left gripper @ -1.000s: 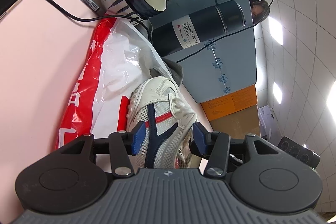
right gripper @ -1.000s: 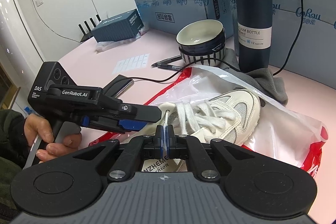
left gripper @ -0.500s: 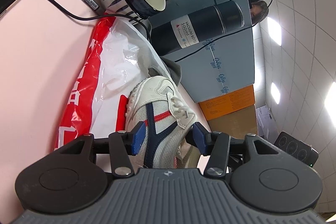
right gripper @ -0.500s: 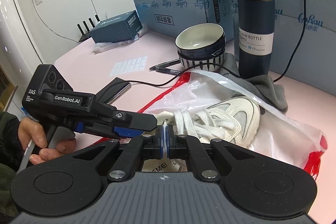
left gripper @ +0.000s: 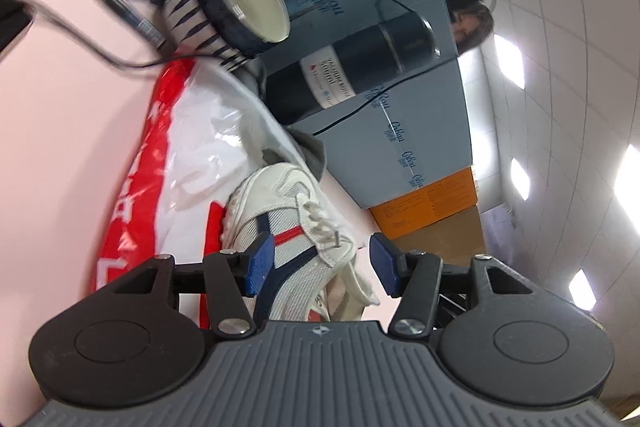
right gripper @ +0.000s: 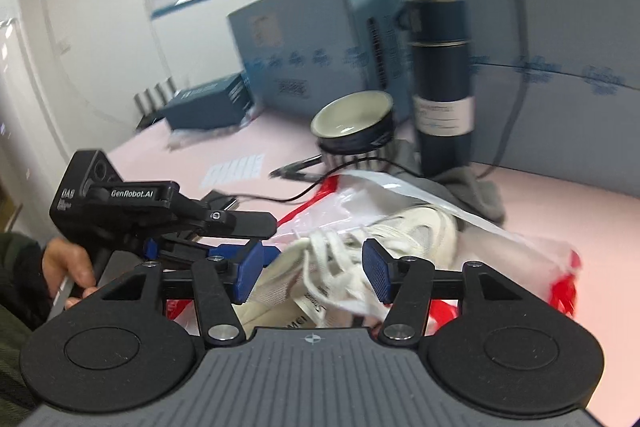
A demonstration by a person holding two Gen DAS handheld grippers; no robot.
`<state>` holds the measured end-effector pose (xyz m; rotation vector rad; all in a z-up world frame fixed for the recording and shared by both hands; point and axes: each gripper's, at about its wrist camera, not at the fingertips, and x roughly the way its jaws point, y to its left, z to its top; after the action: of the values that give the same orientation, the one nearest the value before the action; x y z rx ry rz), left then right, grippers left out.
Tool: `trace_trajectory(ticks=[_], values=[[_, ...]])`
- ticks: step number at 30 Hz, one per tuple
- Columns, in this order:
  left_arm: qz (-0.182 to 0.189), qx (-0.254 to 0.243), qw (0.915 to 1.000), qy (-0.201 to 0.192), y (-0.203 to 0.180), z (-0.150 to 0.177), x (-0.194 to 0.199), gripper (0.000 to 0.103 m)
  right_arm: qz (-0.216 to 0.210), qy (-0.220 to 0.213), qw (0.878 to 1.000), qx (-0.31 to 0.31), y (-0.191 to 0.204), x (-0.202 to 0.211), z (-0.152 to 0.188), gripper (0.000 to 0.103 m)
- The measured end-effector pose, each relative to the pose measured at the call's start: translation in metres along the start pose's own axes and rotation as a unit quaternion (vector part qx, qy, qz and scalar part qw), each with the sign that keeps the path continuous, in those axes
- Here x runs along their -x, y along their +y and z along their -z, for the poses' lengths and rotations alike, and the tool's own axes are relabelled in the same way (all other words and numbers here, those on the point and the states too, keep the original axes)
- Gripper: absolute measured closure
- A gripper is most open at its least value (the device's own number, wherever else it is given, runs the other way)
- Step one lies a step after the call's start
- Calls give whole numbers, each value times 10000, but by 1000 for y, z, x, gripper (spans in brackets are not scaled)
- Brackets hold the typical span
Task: Lace up shoes with both hands
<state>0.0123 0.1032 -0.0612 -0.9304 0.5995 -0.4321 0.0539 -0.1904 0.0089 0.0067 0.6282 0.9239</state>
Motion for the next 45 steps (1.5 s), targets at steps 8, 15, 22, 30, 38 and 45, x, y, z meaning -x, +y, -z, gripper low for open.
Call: trace_trajectory(ticks=[8,15,22,30,38,45], values=[[-230,-935,9952,-201,-24,3,-11,61,223,-55,9980,-584,-7,12,21,47],[-274,-1125,9927,-330,-26,4,-11,93,292,-52,9966,-766,-4,13,30,45],[-250,-809,9946,-592,-18,0,1,103,513,-363,9932,-983,-10,23,33,39],[-60,-400,9965,-732,-8,-8,14,87,495,-375,9922,-1079,-11,25,36,32],[-116,-599,9981,-106,-16,1,-12,77,258,-145,9943,-1023,-4,17,37,32],[-104,-675,9973,-255,-18,2,-7,100,164,381,9929,-1116,-5,-3,37,31]])
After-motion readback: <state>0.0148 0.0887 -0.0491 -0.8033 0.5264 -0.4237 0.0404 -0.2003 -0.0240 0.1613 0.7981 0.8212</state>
